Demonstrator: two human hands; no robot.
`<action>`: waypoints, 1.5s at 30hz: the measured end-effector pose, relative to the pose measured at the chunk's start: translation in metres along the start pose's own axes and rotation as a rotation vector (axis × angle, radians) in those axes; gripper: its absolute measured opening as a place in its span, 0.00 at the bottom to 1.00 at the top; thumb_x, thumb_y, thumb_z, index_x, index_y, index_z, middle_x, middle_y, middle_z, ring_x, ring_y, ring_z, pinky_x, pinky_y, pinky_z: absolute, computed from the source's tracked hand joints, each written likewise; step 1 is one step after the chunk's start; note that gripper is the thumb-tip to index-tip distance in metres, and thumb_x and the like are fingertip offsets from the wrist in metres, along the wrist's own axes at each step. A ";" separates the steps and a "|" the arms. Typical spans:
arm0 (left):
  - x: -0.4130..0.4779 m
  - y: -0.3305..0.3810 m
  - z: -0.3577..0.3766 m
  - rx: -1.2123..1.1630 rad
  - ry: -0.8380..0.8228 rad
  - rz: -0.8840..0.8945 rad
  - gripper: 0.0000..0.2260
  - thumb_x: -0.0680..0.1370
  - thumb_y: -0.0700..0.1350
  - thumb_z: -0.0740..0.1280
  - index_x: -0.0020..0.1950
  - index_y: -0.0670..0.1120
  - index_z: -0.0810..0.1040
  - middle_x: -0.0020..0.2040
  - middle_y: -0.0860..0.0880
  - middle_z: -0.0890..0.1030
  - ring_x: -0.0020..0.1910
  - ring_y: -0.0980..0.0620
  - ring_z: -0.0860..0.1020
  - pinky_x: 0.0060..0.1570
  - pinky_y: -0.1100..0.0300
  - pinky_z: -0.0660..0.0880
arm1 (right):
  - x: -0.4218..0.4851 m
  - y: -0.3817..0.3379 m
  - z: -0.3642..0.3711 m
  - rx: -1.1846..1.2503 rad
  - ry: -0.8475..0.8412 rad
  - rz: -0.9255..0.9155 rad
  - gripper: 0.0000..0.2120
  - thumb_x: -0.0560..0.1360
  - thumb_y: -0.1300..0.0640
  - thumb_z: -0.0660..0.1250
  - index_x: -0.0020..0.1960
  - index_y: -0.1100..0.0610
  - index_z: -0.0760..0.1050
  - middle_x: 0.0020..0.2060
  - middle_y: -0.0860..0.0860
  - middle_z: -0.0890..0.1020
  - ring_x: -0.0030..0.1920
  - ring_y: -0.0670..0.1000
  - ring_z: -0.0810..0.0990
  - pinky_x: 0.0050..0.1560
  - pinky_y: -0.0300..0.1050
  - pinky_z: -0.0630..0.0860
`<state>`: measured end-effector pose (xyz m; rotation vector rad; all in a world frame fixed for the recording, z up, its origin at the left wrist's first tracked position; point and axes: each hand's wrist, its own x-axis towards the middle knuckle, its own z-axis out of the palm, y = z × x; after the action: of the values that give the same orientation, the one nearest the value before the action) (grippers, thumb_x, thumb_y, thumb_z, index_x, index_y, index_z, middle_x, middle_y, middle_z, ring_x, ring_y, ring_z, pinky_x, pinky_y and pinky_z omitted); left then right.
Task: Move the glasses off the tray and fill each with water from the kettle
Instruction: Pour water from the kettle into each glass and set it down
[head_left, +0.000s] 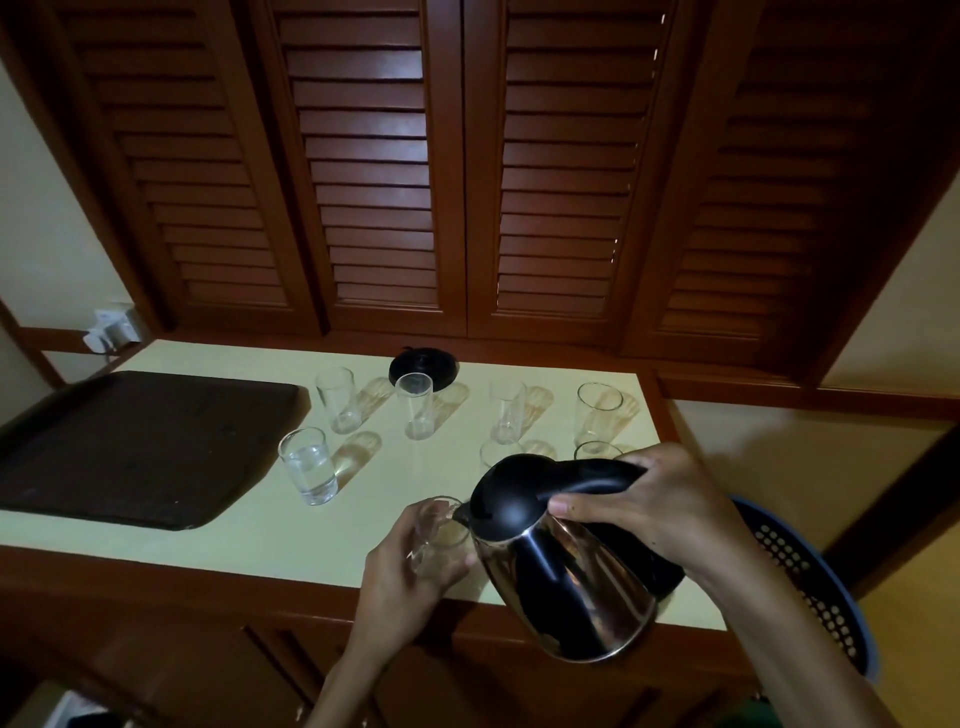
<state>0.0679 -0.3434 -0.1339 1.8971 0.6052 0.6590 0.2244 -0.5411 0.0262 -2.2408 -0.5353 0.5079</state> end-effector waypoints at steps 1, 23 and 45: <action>0.000 0.000 0.000 -0.001 0.002 0.000 0.24 0.68 0.49 0.81 0.62 0.56 0.79 0.53 0.57 0.87 0.53 0.58 0.85 0.54 0.50 0.83 | 0.001 0.001 0.000 0.001 0.005 -0.003 0.60 0.33 0.20 0.75 0.56 0.56 0.84 0.47 0.52 0.89 0.45 0.54 0.88 0.52 0.56 0.86; -0.002 0.001 -0.002 0.016 0.018 0.011 0.24 0.69 0.46 0.83 0.62 0.55 0.79 0.54 0.59 0.86 0.54 0.61 0.85 0.53 0.57 0.82 | -0.004 -0.002 -0.008 -0.074 0.016 -0.058 0.58 0.34 0.19 0.73 0.54 0.55 0.85 0.46 0.51 0.89 0.44 0.52 0.88 0.50 0.52 0.86; -0.008 0.001 -0.007 0.007 0.012 0.012 0.25 0.68 0.47 0.83 0.63 0.54 0.80 0.53 0.57 0.87 0.51 0.60 0.86 0.51 0.62 0.82 | -0.021 -0.010 -0.018 -0.074 -0.001 -0.117 0.46 0.38 0.23 0.75 0.45 0.54 0.87 0.37 0.49 0.89 0.37 0.49 0.88 0.47 0.50 0.86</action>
<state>0.0573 -0.3446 -0.1317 1.9060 0.6055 0.6771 0.2140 -0.5562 0.0487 -2.2634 -0.6916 0.4357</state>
